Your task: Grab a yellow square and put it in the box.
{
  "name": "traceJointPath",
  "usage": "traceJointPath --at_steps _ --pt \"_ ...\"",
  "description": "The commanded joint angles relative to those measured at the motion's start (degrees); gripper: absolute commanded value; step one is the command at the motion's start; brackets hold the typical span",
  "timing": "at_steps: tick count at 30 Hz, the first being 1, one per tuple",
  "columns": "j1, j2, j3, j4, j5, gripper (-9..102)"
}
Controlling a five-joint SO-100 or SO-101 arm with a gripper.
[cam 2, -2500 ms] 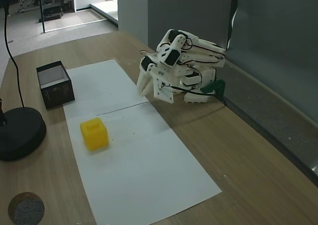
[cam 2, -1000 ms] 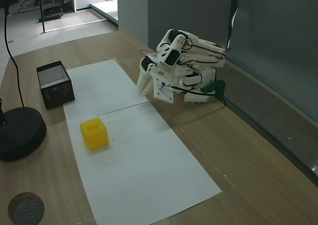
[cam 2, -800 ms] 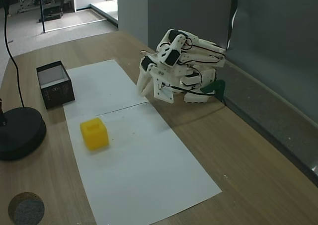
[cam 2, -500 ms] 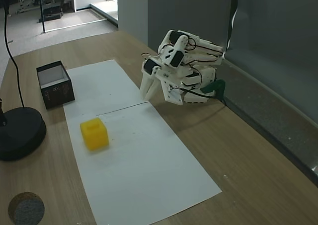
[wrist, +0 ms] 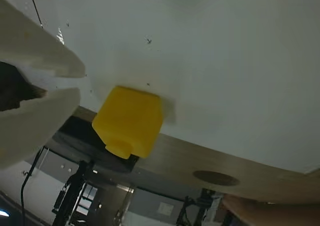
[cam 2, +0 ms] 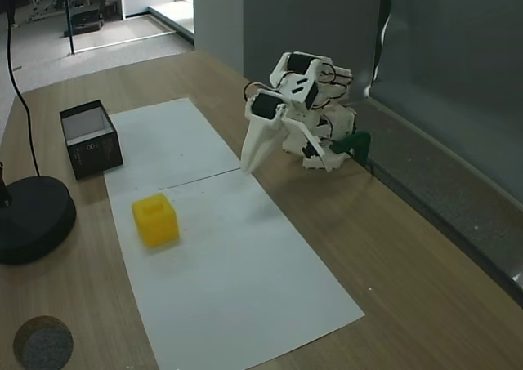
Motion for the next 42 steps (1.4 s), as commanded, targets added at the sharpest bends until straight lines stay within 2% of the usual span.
traceJointPath --at_steps 1,6,8,12,16,24,32,35,38,42 --pt "-0.53 1.14 -6.33 -7.65 0.18 0" --pt "1.76 1.05 -9.67 -17.40 -0.53 1" --pt "4.75 0.26 -10.46 -20.21 -2.72 7" --pt "13.27 0.26 -11.34 -21.27 -3.25 21" --pt "21.27 0.18 -13.71 -21.36 -2.72 25" --pt "18.81 -2.99 -22.94 -21.18 2.46 26" --pt "17.84 -25.40 -36.83 -20.92 2.20 26" --pt "17.75 -37.09 -45.09 -15.73 0.26 32" --pt "17.75 -49.04 -54.49 -7.12 0.26 40" --pt "17.58 -63.90 -67.06 3.78 0.18 41"
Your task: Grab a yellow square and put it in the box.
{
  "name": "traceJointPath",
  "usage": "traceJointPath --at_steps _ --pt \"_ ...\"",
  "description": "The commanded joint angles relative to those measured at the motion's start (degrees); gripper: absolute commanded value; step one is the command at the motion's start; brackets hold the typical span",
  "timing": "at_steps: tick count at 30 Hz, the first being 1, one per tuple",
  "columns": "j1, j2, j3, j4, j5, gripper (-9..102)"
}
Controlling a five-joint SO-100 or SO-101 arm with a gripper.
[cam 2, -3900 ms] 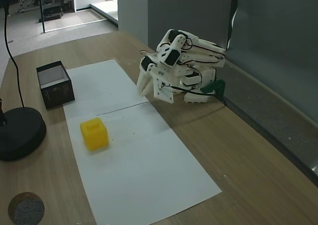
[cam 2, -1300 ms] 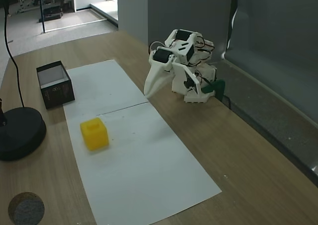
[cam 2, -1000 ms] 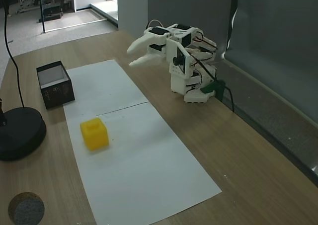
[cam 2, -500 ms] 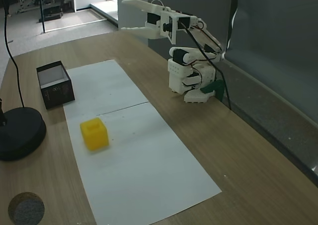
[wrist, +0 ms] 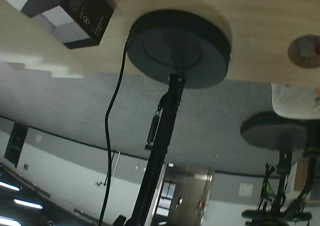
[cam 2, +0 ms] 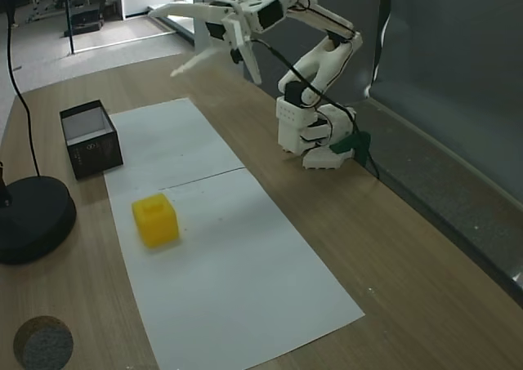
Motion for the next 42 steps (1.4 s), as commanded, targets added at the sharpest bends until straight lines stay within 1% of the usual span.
traceJointPath --at_steps 1,6,9,14,18,23,32,37,40,42 --pt "-0.79 -12.13 -12.22 7.73 -0.26 41" --pt "-4.48 -31.03 -25.84 21.71 -1.93 41" --pt "-4.75 -42.10 -31.64 25.84 -1.49 41" --pt "-4.04 -57.74 -39.64 30.06 -0.09 41" --pt "-2.55 -66.80 -45.18 31.20 0.70 41" --pt "-1.93 -72.86 -49.83 31.20 2.11 41" --pt "-2.46 -79.80 -57.39 31.38 2.37 41" --pt "-5.63 -83.58 -62.23 34.72 2.72 41" --pt "-6.15 -85.17 -64.95 35.33 3.52 40" --pt "-5.71 -85.96 -65.57 35.33 3.60 37"
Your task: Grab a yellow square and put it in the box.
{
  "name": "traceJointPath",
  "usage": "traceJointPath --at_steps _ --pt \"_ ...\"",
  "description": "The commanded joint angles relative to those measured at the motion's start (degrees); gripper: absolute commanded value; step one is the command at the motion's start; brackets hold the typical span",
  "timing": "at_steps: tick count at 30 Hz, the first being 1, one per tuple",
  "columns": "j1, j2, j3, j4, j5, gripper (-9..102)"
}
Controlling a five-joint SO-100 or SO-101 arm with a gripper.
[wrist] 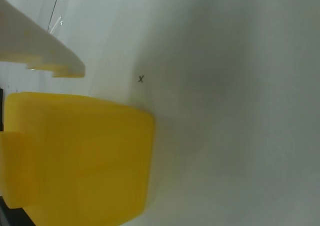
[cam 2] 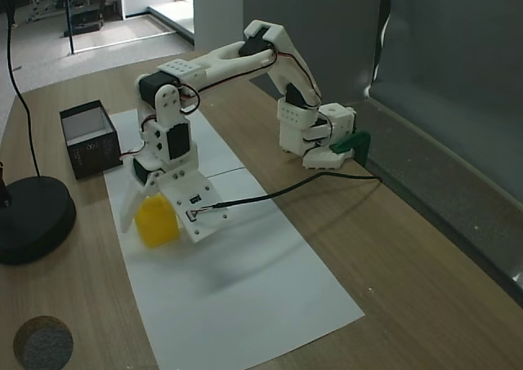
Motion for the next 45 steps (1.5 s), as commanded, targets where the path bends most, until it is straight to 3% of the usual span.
traceJointPath --at_steps 1,8,14,22,30,45 --pt "-0.18 0.70 -3.69 0.00 0.44 34" --pt "1.93 0.26 -3.78 -0.79 0.35 9" --pt "5.19 2.20 -10.81 0.97 0.18 9" --pt "24.08 9.14 -38.32 4.57 -3.25 9" --pt "42.80 3.34 -46.76 -4.83 -5.62 9" --pt "44.12 -18.28 -47.55 -13.27 -5.80 9"
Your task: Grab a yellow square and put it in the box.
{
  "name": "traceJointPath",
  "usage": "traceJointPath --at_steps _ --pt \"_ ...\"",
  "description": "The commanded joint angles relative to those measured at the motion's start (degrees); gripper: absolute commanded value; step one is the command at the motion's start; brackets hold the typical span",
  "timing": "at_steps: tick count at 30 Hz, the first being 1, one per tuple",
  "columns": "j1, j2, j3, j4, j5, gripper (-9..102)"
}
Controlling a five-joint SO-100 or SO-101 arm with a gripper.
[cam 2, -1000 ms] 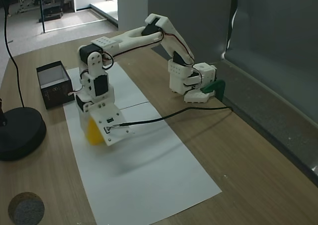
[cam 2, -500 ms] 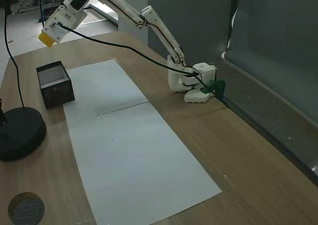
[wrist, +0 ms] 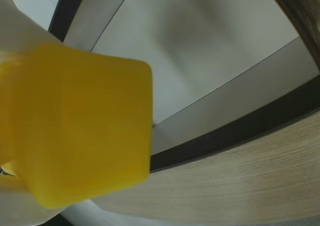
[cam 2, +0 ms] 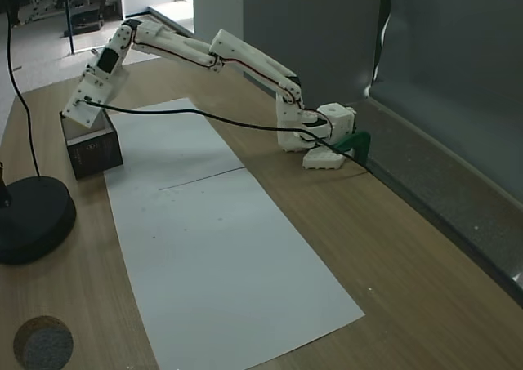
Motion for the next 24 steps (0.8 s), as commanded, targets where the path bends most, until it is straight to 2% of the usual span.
traceJointPath --at_steps 1,3,8,13,16,20,24 --pt "0.53 0.53 -3.25 -1.67 0.09 9" --pt "0.18 -0.26 -3.25 -1.67 0.09 13" --pt "-0.53 -0.62 -3.25 -1.14 0.00 34" --pt "-0.26 0.70 -3.69 -0.79 0.09 35" --pt "0.00 3.69 -7.47 3.25 1.58 28" --pt "-0.09 10.20 -17.31 12.48 8.09 1" --pt "-3.08 19.78 -23.91 23.12 9.49 1"
